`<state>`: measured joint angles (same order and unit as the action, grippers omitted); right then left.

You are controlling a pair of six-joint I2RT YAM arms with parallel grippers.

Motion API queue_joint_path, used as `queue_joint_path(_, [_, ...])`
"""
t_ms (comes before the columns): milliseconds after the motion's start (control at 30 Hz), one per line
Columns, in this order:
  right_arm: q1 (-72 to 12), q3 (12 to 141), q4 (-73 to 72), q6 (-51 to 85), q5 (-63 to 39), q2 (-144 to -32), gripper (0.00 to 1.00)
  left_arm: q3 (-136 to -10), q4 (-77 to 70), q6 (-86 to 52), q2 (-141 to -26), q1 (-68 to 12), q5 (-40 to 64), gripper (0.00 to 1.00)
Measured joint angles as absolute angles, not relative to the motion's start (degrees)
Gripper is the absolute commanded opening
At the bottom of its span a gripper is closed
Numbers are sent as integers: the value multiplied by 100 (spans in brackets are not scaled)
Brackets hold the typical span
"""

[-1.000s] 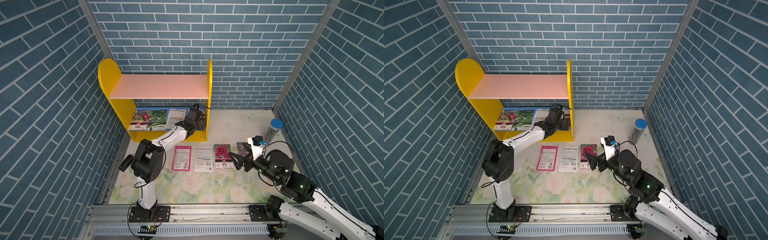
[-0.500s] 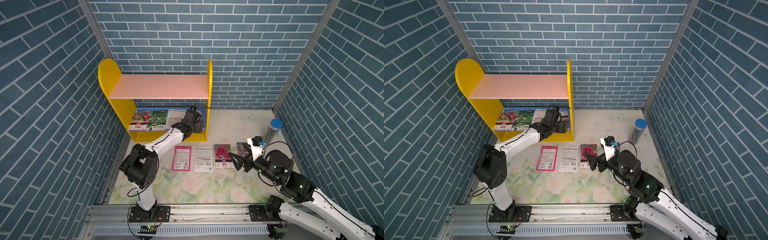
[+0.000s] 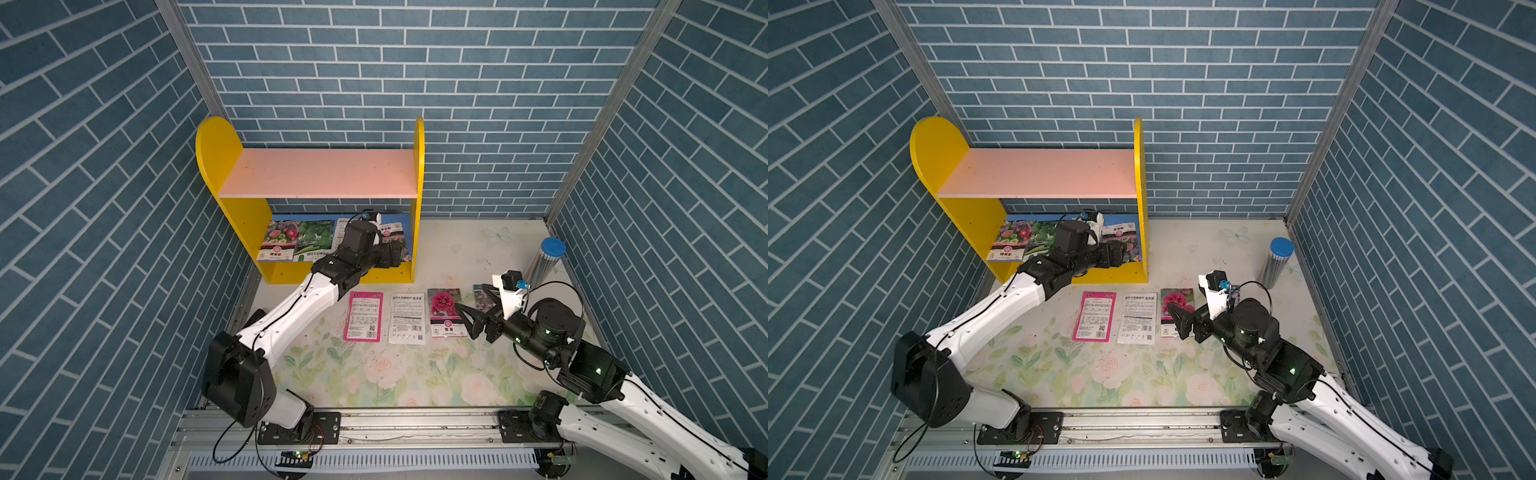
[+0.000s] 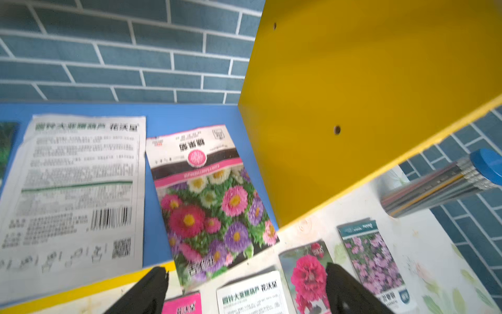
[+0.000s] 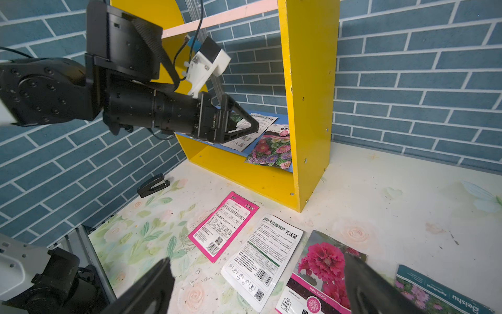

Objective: Take the seed bag off the shelf
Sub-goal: Pick up the seed packet from the shelf.

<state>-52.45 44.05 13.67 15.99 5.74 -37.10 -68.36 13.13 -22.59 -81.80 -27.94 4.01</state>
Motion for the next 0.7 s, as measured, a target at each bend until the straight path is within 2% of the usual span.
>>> queue_joint_path(167, [-5245,4353,1253,1599,515,-3782,99,-5944,1015,-2849,-7780,-2117,1369,95])
queue_joint_path(300, [-5245,4320,1197,1599,475,-3824,99,-5631,821,-3240,-7758,-1922,1898,95])
queue_joint_path(700, [-5245,4318,1107,1599,429,-3966,99,-5476,108,-3736,-8230,-1874,2287,88])
